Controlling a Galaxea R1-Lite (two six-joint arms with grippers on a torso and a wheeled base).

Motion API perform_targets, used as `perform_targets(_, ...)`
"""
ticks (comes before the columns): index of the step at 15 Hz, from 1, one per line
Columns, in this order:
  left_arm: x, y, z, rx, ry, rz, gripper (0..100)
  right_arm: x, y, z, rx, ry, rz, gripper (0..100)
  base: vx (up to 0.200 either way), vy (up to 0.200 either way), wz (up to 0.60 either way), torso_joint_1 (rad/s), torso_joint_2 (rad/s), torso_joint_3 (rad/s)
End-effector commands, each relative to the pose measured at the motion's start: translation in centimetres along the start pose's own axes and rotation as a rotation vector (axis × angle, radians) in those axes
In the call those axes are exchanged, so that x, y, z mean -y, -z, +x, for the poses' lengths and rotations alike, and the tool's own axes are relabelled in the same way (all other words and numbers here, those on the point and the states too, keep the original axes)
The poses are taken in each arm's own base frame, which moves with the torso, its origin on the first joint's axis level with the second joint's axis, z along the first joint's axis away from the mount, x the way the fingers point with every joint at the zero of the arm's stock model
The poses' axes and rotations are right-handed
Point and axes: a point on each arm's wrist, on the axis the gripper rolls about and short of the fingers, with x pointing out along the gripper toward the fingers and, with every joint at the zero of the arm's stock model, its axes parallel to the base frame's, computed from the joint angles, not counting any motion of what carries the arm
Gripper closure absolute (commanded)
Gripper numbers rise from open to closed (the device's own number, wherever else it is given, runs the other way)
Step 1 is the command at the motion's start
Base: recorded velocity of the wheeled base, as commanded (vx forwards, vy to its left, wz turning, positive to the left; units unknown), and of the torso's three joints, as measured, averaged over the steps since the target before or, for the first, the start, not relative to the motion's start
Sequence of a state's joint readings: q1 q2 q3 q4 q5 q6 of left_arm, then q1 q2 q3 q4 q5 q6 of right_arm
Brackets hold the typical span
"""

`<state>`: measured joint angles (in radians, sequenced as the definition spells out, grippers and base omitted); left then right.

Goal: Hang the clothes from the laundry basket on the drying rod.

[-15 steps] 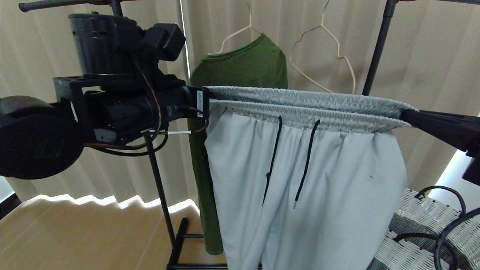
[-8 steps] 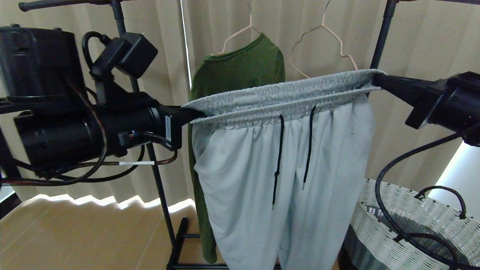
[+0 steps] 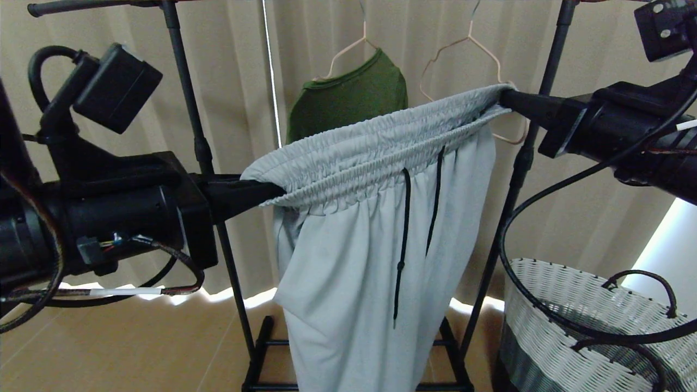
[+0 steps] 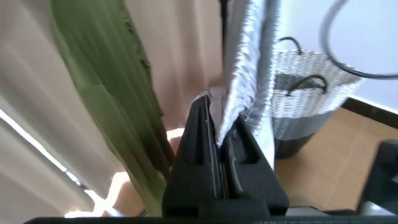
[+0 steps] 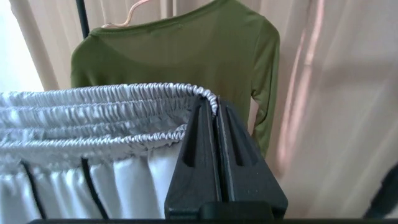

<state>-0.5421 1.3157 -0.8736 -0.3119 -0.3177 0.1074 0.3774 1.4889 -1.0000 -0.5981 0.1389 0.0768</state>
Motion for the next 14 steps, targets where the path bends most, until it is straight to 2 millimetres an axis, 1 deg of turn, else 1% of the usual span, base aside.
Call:
perform_targets(1, 0.9, 0.1, -1.4, 0.017, 0.02, 0.008, 100, 0.1, 0.4, 0.6, -0.014, 0.001, 0.002, 100, 0.0, 0.0, 0.0, 0.0, 0.0, 0.0)
perform_targets(3, 1.0, 0.1, -1.8, 0.026, 0.016, 0.012, 100, 0.0, 0.2, 0.0, -0.006, 0.006, -0.001, 100, 0.0, 0.0, 0.0, 0.0, 0.0, 0.0)
perform_targets(5, 0.8, 0.1, -1.6, 0.025, 0.004, 0.011, 100, -0.2, -0.6, -1.1, 0.011, 0.006, -0.006, 100, 0.0, 0.0, 0.0, 0.0, 0.0, 0.0)
perform_targets(7, -0.5, -2.0, -1.6, 0.101, -0.074, 0.051, 100, -0.1, -1.6, -3.2, 0.019, 0.041, -0.015, 100, 0.0, 0.0, 0.0, 0.0, 0.0, 0.0)
perform_targets(8, -1.9, -3.4, -1.1, 0.135, -0.137, 0.063, 100, -0.3, -2.2, -5.1, 0.018, 0.046, -0.017, 100, 0.0, 0.0, 0.0, 0.0, 0.0, 0.0)
perform_targets(9, -2.4, -3.9, -0.4, 0.14, -0.167, 0.062, 100, -0.5, -2.4, -6.3, 0.003, 0.047, -0.016, 100, 0.0, 0.0, 0.0, 0.0, 0.0, 0.0)
perform_targets(10, -2.7, -3.7, 0.3, 0.124, -0.193, 0.056, 100, -0.7, -2.2, -7.2, -0.014, 0.048, -0.014, 100, 0.0, 0.0, 0.0, 0.0, 0.0, 0.0)
perform_targets(11, -2.9, -3.0, 1.3, 0.087, -0.244, 0.039, 100, -0.8, -0.7, -8.1, -0.069, 0.049, -0.008, 100, 0.0, 0.0, 0.0, 0.0, 0.0, 0.0)
perform_targets(12, -2.9, -2.4, 2.5, 0.052, -0.284, 0.025, 100, -0.8, 0.3, -8.7, -0.093, 0.051, -0.024, 100, 0.0, 0.0, 0.0, 0.0, 0.0, 0.0)
perform_targets(13, -3.0, -2.3, 3.1, 0.043, -0.331, 0.016, 100, -0.8, 0.4, -9.0, -0.094, 0.049, -0.058, 100, 0.0, 0.0, 0.0, 0.0, 0.0, 0.0)
perform_targets(14, -2.9, -2.9, 3.2, 0.057, -0.339, 0.019, 100, -0.8, 0.1, -8.9, -0.083, 0.051, -0.08, 100, 0.0, 0.0, 0.0, 0.0, 0.0, 0.0)
